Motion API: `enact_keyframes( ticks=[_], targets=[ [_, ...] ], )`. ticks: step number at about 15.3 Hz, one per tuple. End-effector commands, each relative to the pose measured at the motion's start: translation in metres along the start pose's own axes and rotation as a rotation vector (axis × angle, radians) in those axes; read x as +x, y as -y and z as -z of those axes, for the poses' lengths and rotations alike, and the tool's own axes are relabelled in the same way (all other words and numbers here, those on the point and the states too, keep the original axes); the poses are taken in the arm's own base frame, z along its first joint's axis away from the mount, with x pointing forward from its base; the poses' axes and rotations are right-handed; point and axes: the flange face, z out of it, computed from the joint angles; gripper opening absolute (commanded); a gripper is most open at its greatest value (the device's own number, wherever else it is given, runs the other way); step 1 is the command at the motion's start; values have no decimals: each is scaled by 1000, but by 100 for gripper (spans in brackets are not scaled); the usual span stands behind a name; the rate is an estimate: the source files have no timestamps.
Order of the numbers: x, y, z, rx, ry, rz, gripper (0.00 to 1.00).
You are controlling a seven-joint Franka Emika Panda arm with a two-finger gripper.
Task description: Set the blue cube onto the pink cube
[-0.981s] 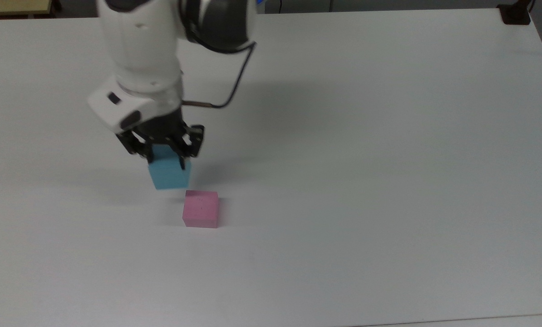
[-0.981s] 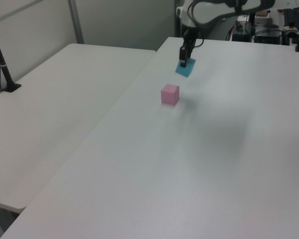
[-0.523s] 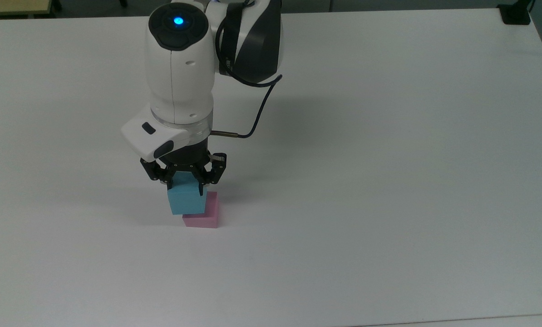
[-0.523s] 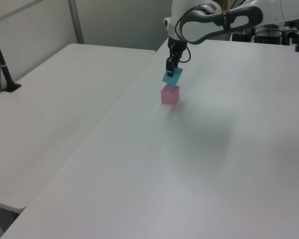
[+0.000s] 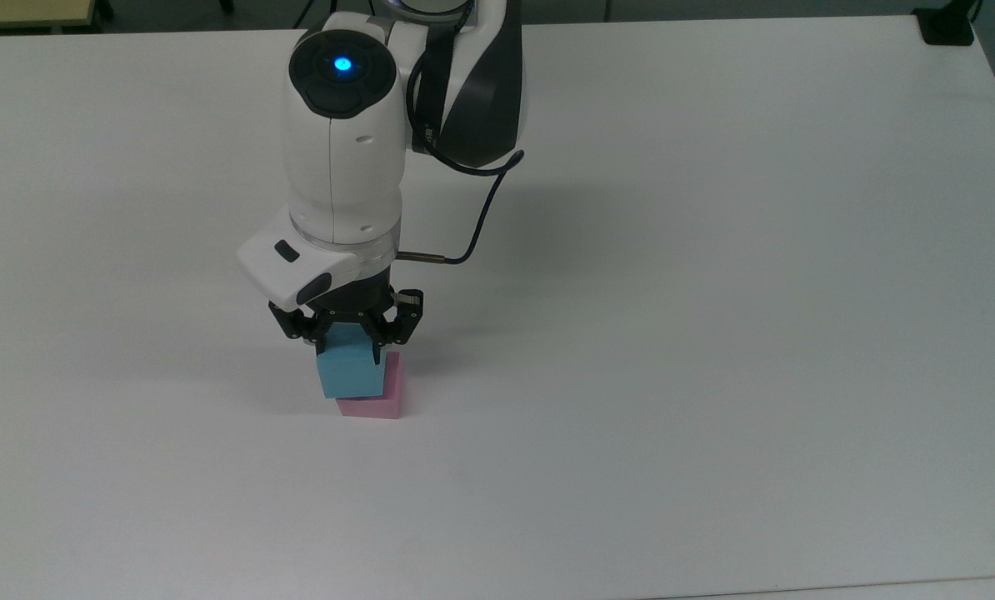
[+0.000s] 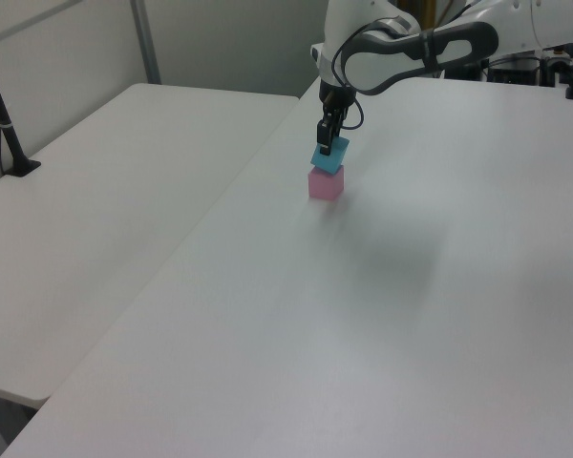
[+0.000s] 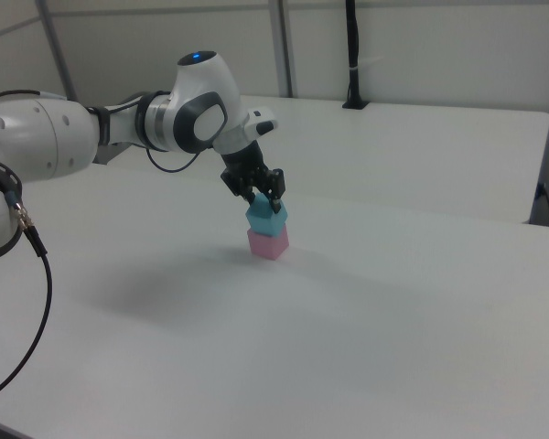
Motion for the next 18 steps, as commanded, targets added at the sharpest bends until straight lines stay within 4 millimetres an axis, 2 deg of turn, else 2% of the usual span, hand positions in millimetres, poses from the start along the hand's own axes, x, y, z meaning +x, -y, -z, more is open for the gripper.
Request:
enact_keyframes(
  ticks=[1,3,5,9,10,11,14,16,18],
  targets=[
    [1,7,-3,13,8,-4,100],
    [0,12,-5,15,13,2,100],
    [-1,10,-1,16,11,-4,100],
    [-3,7,-6,10,21,-5,100],
    [-3,4,1,13,13,-10,100],
    [-5,-8,41,33,-29,-27,100],
    [-50,-29,116,69,51,-45,100],
    [-86,-43,154,51,158,-83,100],
    [-115,-58,181,47,231,-138,100]
  ],
)
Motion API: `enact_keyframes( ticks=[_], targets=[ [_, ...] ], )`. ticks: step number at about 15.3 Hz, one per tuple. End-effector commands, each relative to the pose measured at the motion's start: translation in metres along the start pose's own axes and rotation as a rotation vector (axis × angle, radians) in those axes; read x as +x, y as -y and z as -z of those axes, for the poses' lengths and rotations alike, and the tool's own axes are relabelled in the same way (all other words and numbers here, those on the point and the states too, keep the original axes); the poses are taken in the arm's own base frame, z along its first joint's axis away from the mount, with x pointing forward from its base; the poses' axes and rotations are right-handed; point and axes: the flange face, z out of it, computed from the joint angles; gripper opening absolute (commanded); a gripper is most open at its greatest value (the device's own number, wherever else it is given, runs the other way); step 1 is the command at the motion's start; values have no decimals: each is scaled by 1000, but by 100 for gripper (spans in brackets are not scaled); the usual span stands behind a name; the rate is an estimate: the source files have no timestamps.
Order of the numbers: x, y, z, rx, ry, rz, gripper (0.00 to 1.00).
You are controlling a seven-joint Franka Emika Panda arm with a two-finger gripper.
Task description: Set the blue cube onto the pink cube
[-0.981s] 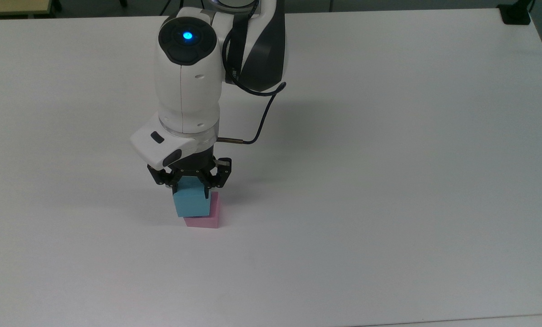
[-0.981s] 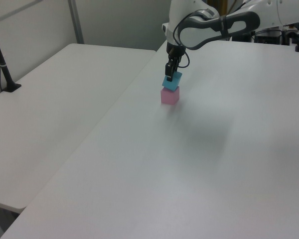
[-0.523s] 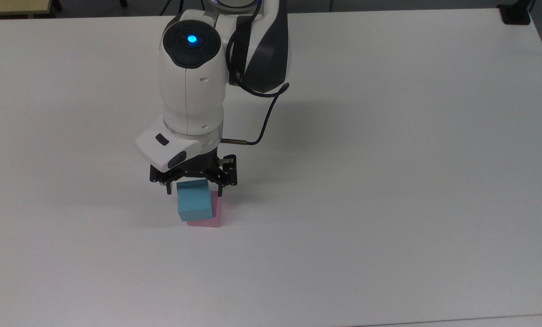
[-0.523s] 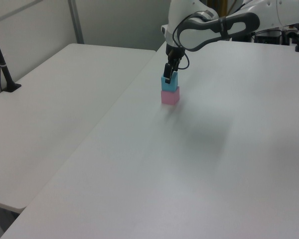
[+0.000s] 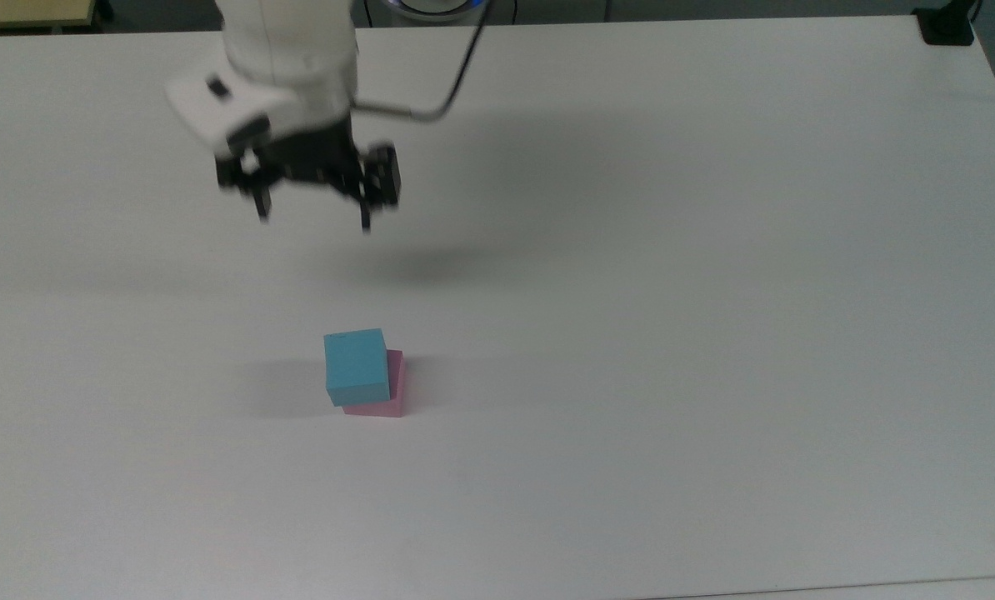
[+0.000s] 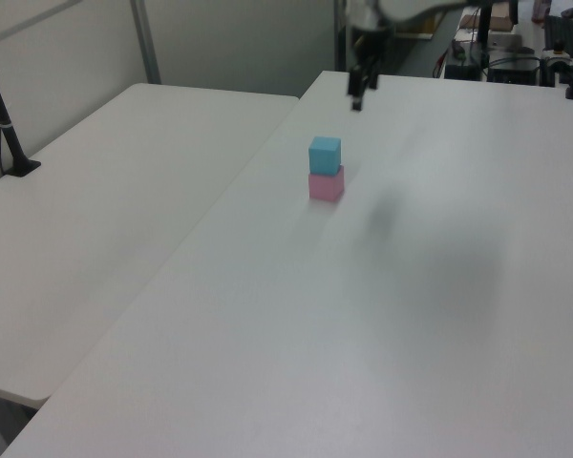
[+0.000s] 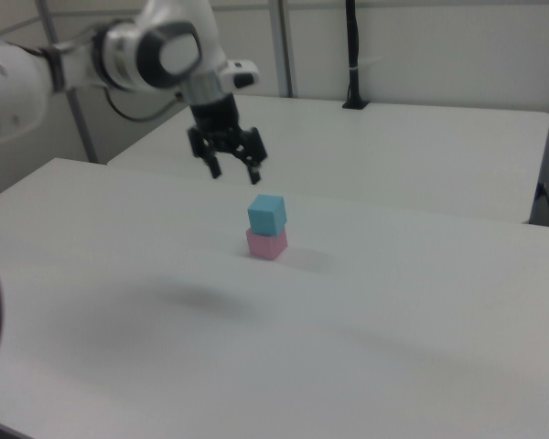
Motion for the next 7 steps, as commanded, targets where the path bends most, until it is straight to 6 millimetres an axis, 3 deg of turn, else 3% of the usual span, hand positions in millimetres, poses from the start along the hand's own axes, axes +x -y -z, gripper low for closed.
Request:
enact_keyframes(
  ticks=[1,4,7],
  targets=[
    [-87,-26,55,23,136,-70,100],
    [-123,-29,79,16,155,-74,100],
    [-130,-32,88,20,147,-80,100]
  ],
)
